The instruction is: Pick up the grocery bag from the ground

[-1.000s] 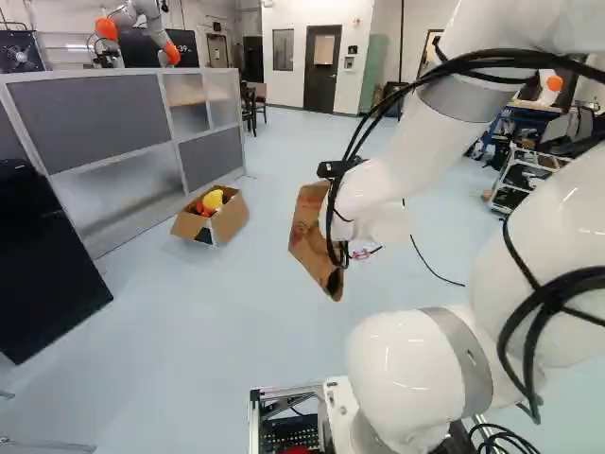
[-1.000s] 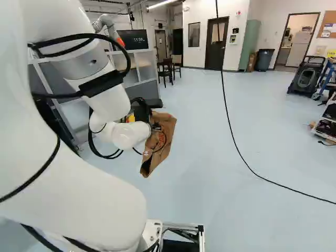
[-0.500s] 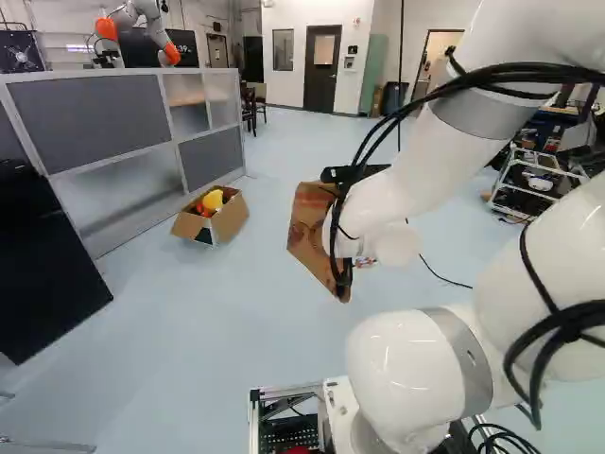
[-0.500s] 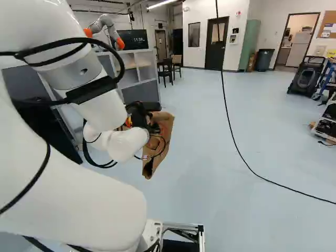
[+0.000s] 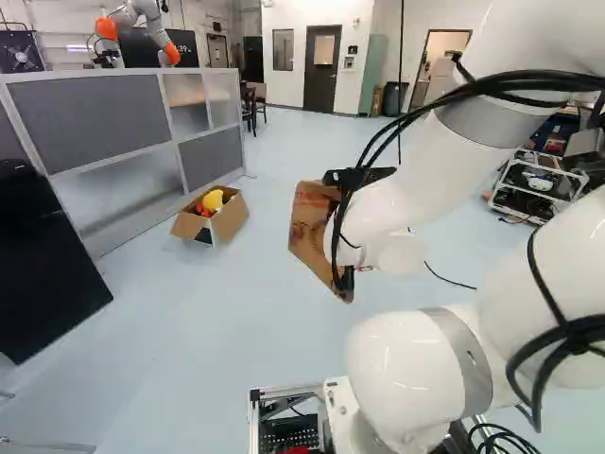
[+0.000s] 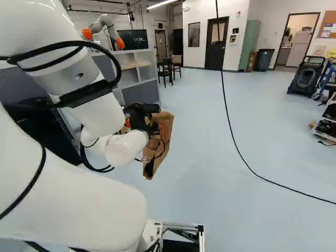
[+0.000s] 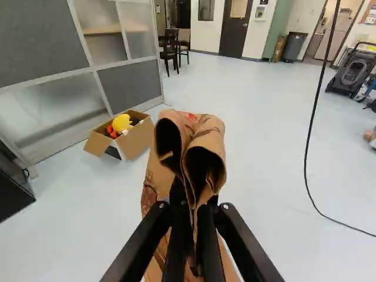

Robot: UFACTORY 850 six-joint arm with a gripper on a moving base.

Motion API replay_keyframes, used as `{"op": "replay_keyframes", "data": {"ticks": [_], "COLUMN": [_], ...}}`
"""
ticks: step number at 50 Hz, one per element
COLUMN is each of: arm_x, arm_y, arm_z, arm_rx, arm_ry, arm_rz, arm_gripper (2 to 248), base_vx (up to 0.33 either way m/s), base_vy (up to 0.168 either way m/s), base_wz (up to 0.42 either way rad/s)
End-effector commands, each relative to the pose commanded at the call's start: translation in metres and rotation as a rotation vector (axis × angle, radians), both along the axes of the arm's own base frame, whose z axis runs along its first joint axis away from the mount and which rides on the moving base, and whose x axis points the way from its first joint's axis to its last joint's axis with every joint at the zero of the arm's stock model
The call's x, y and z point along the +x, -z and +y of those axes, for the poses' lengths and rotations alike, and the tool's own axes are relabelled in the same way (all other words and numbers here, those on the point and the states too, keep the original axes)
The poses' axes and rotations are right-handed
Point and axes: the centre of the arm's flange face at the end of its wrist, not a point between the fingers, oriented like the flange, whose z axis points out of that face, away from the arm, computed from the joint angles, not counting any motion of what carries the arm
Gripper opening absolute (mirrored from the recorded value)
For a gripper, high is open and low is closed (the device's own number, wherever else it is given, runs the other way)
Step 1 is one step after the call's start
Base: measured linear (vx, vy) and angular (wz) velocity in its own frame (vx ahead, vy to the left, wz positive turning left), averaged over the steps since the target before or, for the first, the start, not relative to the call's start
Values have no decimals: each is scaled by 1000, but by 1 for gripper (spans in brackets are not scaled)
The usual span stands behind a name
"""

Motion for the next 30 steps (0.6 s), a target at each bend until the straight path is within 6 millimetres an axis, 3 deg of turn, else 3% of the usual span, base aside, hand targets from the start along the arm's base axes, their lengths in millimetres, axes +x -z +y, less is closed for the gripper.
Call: {"op": "replay_keyframes", "data": {"ticks": [30], "arm_x": [0], "arm_y": [0], "arm_z": [0], "arm_rx": [0], "arm_ry": [0], "arm_rz": [0], "arm_gripper": [22], "base_vx": [0], "base_vy": [0], "base_wz": [0]}}
